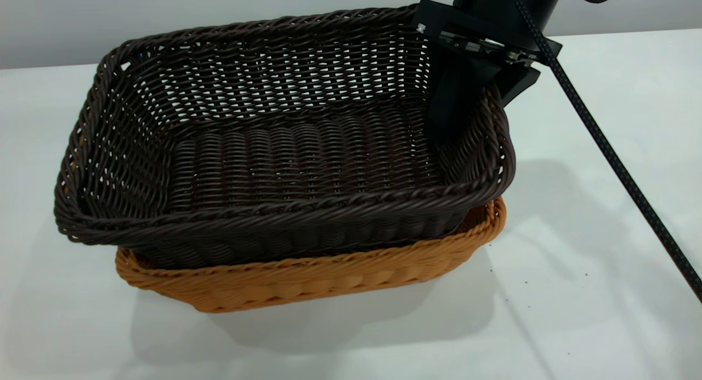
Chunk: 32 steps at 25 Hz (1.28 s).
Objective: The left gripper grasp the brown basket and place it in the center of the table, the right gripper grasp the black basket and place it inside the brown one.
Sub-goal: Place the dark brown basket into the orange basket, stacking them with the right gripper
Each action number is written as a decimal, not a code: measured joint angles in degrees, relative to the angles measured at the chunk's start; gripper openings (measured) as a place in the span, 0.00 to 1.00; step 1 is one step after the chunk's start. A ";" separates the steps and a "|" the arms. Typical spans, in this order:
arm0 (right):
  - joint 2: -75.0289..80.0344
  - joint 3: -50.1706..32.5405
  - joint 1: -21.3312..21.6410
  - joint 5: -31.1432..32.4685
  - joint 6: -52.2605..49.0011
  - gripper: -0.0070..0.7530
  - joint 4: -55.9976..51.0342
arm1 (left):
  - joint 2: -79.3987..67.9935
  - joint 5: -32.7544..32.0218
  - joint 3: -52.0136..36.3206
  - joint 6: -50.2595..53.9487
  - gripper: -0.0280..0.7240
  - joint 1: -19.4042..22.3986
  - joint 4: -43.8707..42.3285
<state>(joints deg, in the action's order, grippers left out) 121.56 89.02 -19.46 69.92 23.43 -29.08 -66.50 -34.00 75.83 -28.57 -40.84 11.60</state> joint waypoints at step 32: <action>-0.13 9.29 0.07 0.12 -6.56 0.85 5.65 | 0.00 -0.12 0.00 -0.19 0.91 0.00 -0.22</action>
<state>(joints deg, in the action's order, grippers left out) 121.43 98.31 -19.39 70.04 16.87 -23.43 -66.50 -34.11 75.83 -28.76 -40.84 11.37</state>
